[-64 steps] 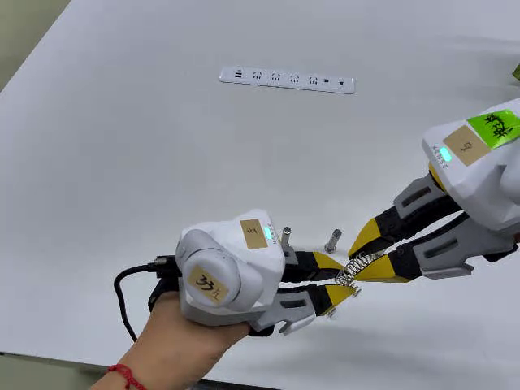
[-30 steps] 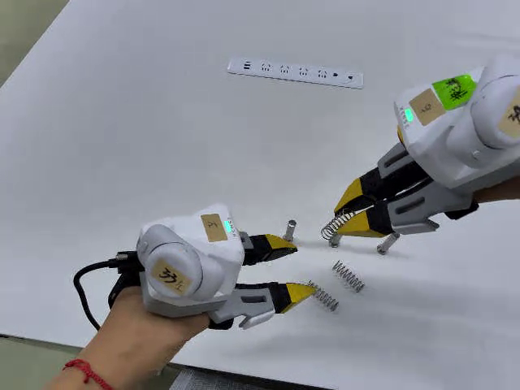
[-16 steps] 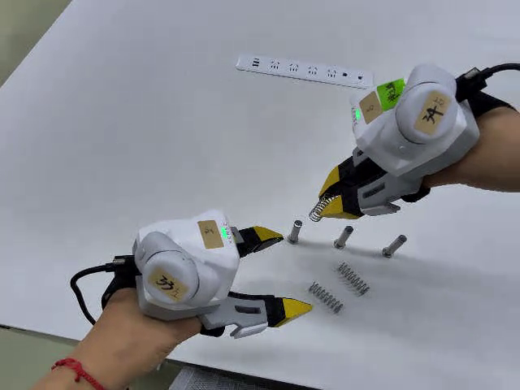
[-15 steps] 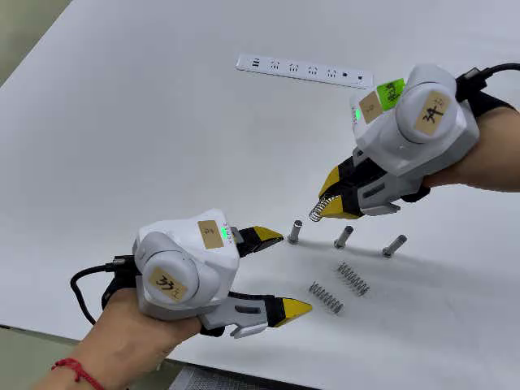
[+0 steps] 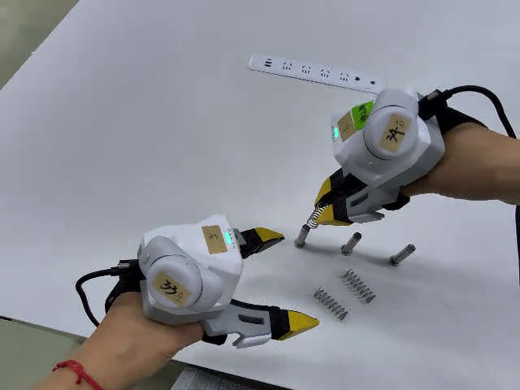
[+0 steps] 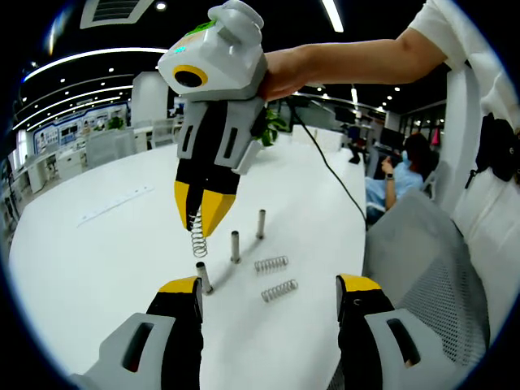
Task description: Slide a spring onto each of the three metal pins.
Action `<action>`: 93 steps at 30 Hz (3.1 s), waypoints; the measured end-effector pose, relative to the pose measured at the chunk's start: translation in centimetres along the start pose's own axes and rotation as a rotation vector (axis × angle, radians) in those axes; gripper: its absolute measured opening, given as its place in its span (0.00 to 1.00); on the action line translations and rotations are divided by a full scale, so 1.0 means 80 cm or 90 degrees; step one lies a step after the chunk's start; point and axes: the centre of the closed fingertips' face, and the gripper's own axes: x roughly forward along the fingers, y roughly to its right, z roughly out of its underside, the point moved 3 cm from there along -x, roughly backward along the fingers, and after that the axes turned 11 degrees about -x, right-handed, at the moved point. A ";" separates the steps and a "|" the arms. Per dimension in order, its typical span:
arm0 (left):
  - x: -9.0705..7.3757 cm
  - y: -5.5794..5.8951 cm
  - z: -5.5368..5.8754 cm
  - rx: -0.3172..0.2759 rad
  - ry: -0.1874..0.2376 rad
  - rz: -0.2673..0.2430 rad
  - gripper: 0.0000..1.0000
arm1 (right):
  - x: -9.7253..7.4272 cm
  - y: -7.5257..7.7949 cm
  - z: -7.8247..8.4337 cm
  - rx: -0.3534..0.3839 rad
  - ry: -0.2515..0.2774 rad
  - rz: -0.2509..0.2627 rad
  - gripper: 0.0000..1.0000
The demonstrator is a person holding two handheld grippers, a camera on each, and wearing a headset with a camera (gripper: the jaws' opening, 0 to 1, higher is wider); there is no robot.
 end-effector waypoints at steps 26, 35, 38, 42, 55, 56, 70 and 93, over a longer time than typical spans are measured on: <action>-0.002 -0.002 0.000 -0.019 0.014 0.002 0.70 | 0.021 0.004 0.005 0.004 -0.015 -0.022 0.12; -0.002 -0.001 -0.001 -0.022 0.016 0.003 0.69 | 0.025 0.003 0.008 0.005 -0.018 -0.024 0.12; -0.002 -0.001 0.000 -0.024 0.017 0.004 0.69 | 0.027 0.001 0.007 0.006 -0.019 -0.028 0.12; -0.002 -0.001 -0.001 -0.024 0.018 0.004 0.69 | 0.029 0.001 0.009 0.007 -0.019 -0.028 0.12; -0.002 -0.001 0.001 -0.029 0.020 0.005 0.69 | 0.047 -0.002 0.016 -0.001 -0.033 -0.033 0.12; -0.002 -0.001 0.001 -0.030 0.019 0.004 0.69 | 0.048 -0.002 0.016 -0.001 -0.033 -0.033 0.12; -0.002 -0.003 0.002 -0.033 0.022 0.002 0.68 | 0.068 -0.004 0.023 0.003 -0.041 -0.032 0.12; -0.004 -0.005 0.004 -0.037 0.023 -0.002 0.68 | 0.084 -0.009 0.028 0.009 -0.044 -0.030 0.12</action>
